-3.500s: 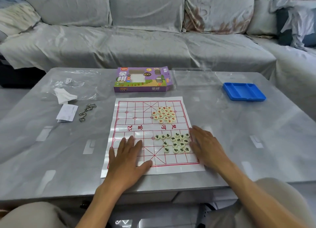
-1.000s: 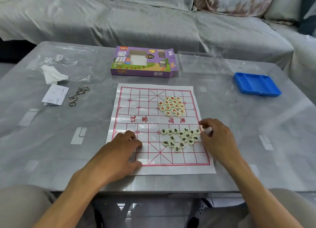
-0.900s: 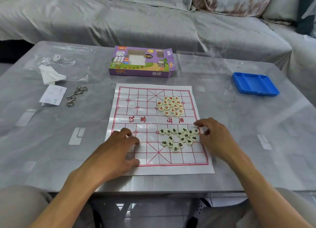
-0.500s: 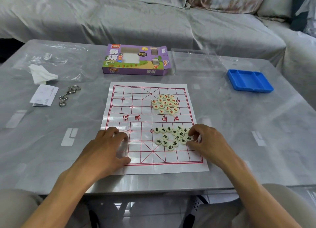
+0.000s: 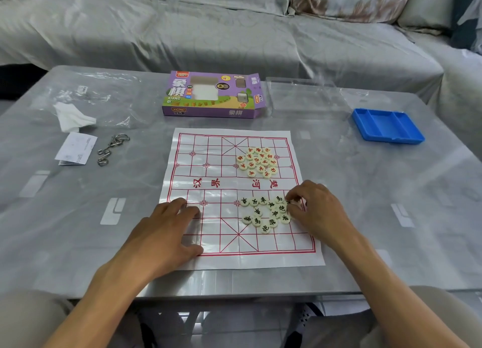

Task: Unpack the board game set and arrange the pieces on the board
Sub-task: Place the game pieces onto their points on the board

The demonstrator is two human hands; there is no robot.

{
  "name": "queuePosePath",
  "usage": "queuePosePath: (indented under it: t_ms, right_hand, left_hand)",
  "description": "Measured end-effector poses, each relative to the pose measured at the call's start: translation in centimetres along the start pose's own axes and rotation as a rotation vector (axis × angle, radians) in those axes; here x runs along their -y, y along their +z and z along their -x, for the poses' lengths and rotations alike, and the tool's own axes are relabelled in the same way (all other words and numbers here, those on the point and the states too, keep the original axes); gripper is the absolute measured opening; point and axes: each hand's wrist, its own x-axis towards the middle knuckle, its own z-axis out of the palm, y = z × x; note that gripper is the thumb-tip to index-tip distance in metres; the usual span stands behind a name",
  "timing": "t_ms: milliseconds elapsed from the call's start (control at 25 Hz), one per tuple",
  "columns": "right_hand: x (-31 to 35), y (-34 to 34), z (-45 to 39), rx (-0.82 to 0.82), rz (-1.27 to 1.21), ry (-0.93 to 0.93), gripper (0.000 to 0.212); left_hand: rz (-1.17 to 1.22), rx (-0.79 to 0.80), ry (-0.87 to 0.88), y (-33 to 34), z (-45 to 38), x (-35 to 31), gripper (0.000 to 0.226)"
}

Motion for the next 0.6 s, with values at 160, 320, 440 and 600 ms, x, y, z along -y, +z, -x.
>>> queuePosePath:
  t_ms: [160, 320, 440, 600]
  right_hand:
    - [0.5, -0.6, -0.1, -0.029, -0.057, 0.027, 0.014]
    - [1.7, -0.4, 0.7, 0.126, -0.055, -0.123, 0.017]
    - [1.8, -0.4, 0.7, 0.174, -0.053, -0.121, 0.022]
    - [2.1, 0.1, 0.8, 0.131, -0.028, -0.128, 0.021]
  left_hand:
    - [0.0, 0.005, -0.005, -0.1, -0.1, 0.0, 0.072]
    - [0.001, 0.01, -0.008, 0.0, -0.1, -0.1, 0.073]
    - [-0.002, 0.006, -0.009, -0.1, -0.1, -0.1, 0.072]
    - [0.021, 0.006, -0.009, 0.1, -0.1, 0.0, 0.07]
